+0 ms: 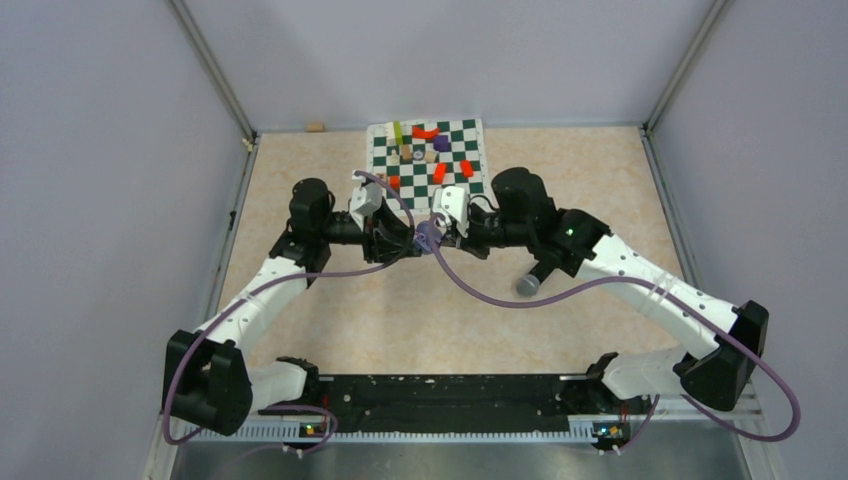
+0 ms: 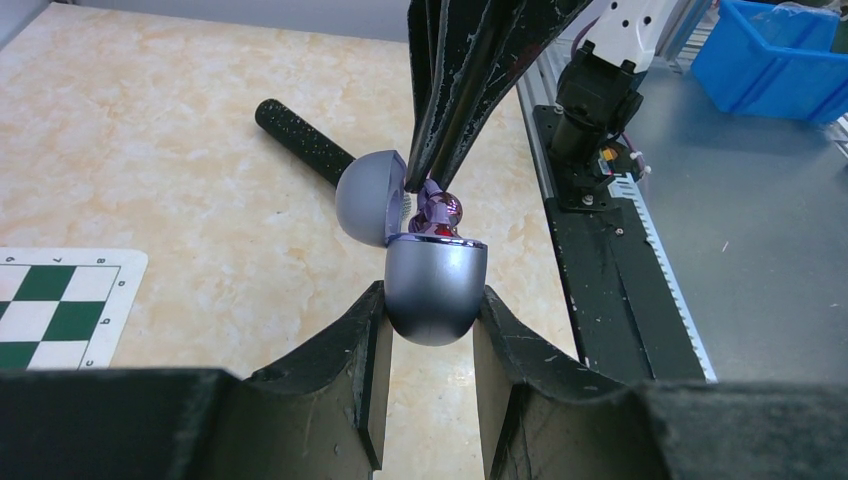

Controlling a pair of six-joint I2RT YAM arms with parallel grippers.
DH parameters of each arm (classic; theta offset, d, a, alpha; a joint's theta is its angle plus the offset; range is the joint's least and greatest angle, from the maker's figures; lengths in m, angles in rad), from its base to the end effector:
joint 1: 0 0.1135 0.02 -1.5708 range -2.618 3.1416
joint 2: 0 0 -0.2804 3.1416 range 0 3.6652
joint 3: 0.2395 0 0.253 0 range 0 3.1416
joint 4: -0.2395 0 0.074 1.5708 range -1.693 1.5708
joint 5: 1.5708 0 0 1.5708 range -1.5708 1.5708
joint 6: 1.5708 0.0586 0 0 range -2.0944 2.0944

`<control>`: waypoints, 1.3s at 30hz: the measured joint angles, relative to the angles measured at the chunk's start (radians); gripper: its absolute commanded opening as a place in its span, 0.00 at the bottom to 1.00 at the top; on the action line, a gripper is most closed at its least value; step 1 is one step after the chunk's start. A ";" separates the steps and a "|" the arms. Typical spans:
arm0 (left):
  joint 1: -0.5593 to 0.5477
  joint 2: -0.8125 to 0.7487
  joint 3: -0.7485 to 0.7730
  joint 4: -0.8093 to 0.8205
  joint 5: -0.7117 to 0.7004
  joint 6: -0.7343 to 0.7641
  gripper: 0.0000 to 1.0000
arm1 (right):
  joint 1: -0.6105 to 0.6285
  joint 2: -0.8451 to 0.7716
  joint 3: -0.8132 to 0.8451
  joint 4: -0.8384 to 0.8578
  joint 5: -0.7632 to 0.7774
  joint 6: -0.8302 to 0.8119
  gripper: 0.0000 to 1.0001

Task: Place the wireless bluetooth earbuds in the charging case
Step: Insert the right earbud into the right side groove of the charging case.

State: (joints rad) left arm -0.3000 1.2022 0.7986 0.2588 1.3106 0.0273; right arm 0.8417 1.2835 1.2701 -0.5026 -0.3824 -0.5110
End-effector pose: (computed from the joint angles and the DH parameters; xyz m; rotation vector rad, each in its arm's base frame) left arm 0.2285 -0.1300 0.3209 1.2134 1.3018 -1.3028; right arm 0.1827 0.2374 0.3758 -1.4905 1.4810 0.5988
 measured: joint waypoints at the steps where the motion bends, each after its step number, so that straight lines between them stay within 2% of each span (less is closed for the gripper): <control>1: 0.000 0.000 0.000 -0.004 0.000 0.003 0.00 | 0.000 0.001 0.000 0.000 0.000 0.002 0.00; 13: -0.016 0.000 0.004 -0.114 -0.018 0.101 0.00 | 0.000 0.022 0.000 -0.012 -0.023 0.014 0.00; 39: -0.017 0.000 0.006 -0.147 -0.026 0.107 0.00 | 0.035 0.034 0.000 -0.026 0.024 -0.029 0.00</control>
State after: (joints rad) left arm -0.3172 1.2018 0.8043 0.1116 1.2842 0.1341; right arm 0.8764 1.3178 1.2705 -0.5289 -0.3588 -0.5396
